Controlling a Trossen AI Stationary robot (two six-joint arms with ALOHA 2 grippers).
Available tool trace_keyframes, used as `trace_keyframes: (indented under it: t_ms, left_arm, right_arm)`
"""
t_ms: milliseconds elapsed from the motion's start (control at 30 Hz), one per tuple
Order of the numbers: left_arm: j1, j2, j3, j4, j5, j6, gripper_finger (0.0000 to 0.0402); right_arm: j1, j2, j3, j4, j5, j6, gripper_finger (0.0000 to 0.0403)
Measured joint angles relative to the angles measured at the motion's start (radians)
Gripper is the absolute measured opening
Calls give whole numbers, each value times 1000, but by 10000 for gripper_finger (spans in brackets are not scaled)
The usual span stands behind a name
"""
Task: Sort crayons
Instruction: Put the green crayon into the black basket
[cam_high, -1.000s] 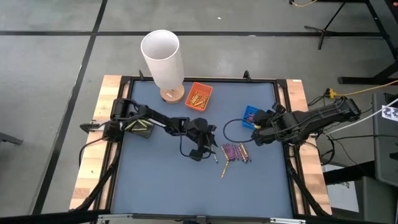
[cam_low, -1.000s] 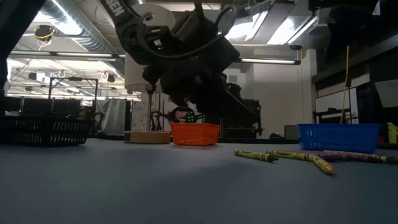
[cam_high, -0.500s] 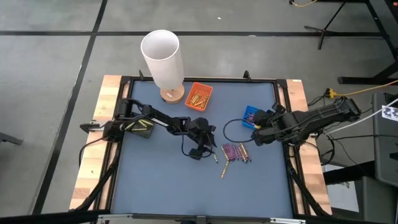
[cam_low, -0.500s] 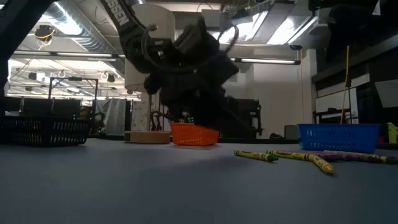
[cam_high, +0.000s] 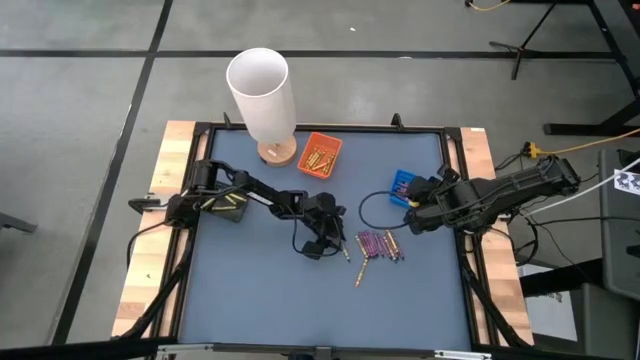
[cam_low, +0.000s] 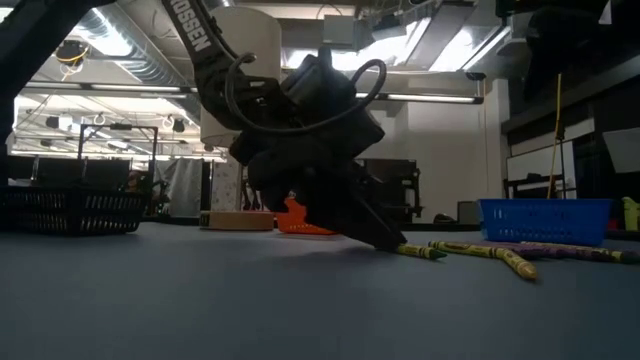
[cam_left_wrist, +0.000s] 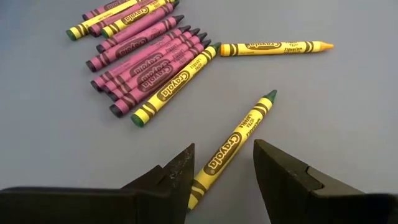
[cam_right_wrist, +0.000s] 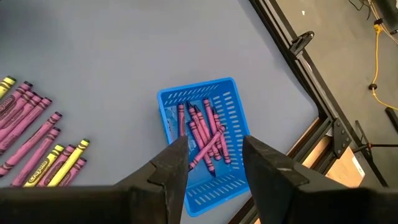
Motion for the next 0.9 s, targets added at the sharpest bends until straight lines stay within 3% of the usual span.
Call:
trace_keyframes:
  t_ms: [233,600,900]
  left_arm:
    - [0,0,0,-14,0,0,143]
    - [1,-1,0,-21,-7,-1,82]
    - [-2,-6,4,-113,-21,-55,76]
  right_arm:
    - [0,0,0,0,0,-6,150]
    - [0,0,0,0,0,-6,150]
    - [0,0,0,0,0,-6,150]
